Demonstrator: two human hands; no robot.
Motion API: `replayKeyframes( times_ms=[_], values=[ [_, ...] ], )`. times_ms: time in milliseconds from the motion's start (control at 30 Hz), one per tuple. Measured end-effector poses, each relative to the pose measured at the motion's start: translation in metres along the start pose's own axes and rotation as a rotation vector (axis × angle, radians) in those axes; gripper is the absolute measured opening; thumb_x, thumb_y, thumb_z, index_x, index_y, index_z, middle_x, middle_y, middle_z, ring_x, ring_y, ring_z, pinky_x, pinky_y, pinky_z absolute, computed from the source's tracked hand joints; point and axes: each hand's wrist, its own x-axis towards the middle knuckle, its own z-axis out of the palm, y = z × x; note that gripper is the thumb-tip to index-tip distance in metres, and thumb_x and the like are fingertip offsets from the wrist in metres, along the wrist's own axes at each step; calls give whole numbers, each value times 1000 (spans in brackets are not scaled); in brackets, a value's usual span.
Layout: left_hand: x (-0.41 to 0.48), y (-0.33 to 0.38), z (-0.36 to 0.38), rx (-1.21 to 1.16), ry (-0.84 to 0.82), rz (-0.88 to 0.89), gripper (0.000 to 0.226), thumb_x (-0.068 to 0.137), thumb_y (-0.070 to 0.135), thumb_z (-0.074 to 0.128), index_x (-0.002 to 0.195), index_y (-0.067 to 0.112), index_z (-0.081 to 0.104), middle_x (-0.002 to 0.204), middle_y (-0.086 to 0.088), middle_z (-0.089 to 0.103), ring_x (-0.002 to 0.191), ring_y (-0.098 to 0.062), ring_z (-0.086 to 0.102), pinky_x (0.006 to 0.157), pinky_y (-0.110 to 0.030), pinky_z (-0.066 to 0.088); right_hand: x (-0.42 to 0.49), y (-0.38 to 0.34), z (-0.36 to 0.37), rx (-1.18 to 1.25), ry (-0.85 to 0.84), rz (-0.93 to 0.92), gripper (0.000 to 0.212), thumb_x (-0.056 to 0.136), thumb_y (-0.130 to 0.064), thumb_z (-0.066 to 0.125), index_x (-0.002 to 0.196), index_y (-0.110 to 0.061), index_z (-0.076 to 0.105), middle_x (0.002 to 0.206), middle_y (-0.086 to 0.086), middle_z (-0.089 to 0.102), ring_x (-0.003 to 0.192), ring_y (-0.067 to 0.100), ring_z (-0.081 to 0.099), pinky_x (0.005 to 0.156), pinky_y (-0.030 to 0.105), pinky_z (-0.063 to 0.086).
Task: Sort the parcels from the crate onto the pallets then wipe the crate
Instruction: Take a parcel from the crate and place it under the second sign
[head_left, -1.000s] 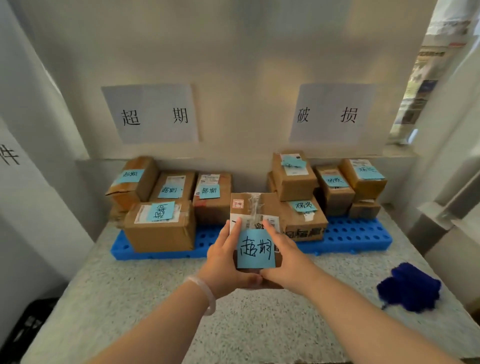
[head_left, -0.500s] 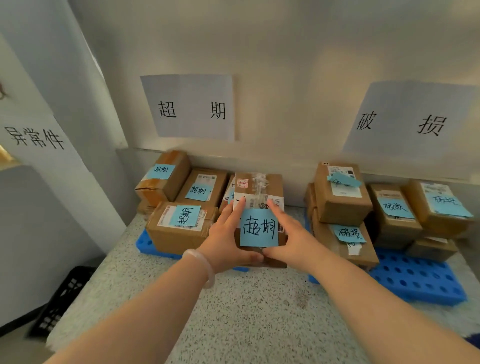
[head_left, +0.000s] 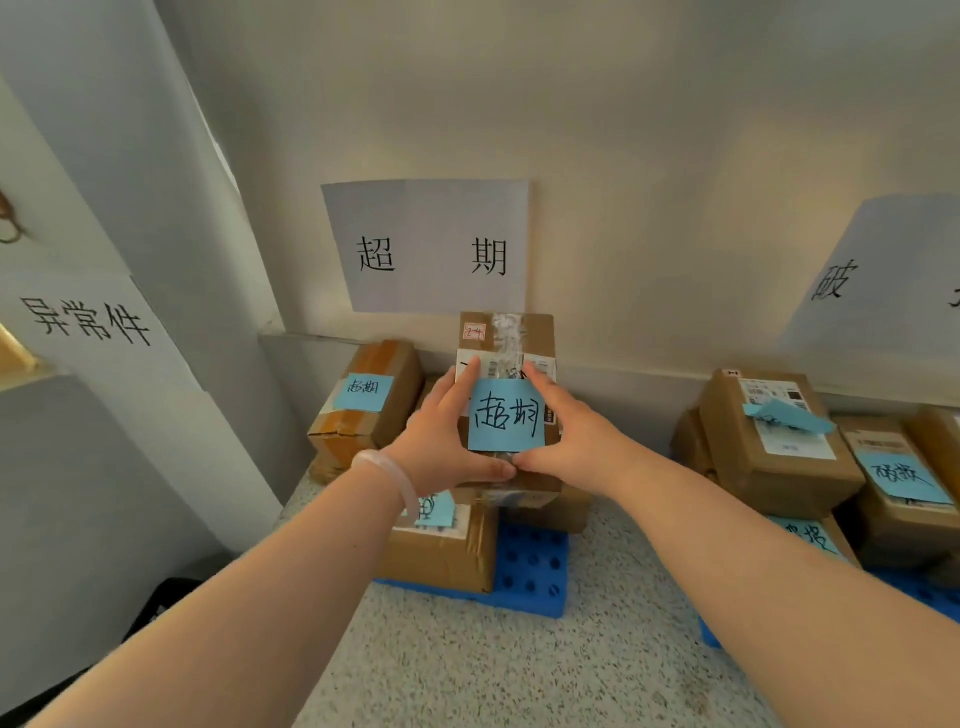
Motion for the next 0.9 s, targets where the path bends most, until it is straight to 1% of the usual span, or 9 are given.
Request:
replayKeyframes(
  times_ms=[133, 267, 333, 400, 533, 633, 767, 833, 900],
  values=[
    [30, -20, -33, 7, -11, -14, 128, 66, 41, 89, 154, 44, -4, 163, 12, 7, 147, -20, 21, 119, -46, 27, 45, -21, 13, 16, 38, 38, 105, 82, -23, 79, 154, -47, 8, 138, -4, 44, 119, 13, 49, 101, 32, 47],
    [58, -42, -54, -24, -32, -30, 126, 69, 37, 88, 157, 38, -3, 161, 9, 15, 144, -18, 25, 119, -43, 27, 84, -30, 27, 31, 51, 58, 101, 83, -23, 78, 154, -48, 9, 139, -2, 44, 117, 13, 50, 95, 29, 49],
    [71, -53, -59, -10, -72, -43, 126, 69, 38, 87, 157, 38, -3, 159, 8, 17, 142, -18, 28, 118, -42, 28, 97, -29, 35, 42, 60, 85, 100, 84, -24, 77, 154, -48, 10, 141, -2, 42, 120, 14, 50, 98, 32, 50],
    [80, -64, -61, -30, -113, -79, 125, 69, 40, 88, 156, 41, -2, 159, 8, 18, 140, -19, 32, 117, -45, 30, 108, -26, 43, 28, 72, 118, 97, 84, -26, 76, 154, -47, 12, 144, -2, 38, 123, 16, 46, 102, 36, 48],
    [95, -85, -63, -78, -157, -109, 122, 69, 42, 87, 155, 43, 1, 160, 8, 19, 141, -20, 32, 119, -47, 28, 127, -20, 54, 27, 88, 164, 92, 86, -27, 75, 154, -45, 15, 146, -2, 36, 123, 14, 43, 104, 36, 46],
    [103, -97, -63, -104, -163, -114, 116, 73, 44, 83, 156, 41, 2, 160, 8, 21, 141, -19, 31, 119, -45, 26, 140, -16, 59, 46, 91, 190, 87, 89, -31, 71, 154, -45, 14, 145, -3, 37, 121, 13, 43, 99, 32, 45],
    [110, -109, -64, -141, -169, -109, 110, 77, 46, 79, 155, 42, 2, 158, 8, 23, 140, -19, 31, 119, -43, 24, 152, -10, 65, 96, 93, 185, 83, 93, -32, 66, 154, -46, 11, 146, -3, 36, 127, 16, 42, 99, 32, 45],
    [113, -113, -63, -135, -169, -96, 108, 78, 47, 78, 155, 42, 2, 157, 8, 24, 139, -18, 31, 119, -40, 24, 156, -6, 69, 141, 89, 188, 82, 94, -29, 65, 153, -46, 10, 143, -4, 36, 124, 17, 44, 98, 32, 47],
    [114, -114, -60, -118, -161, -74, 107, 79, 46, 78, 156, 40, 4, 156, 7, 24, 138, -16, 31, 116, -36, 23, 158, -2, 72, 183, 89, 197, 81, 95, -27, 64, 153, -47, 11, 138, -5, 37, 118, 15, 46, 93, 29, 49]
  ],
)
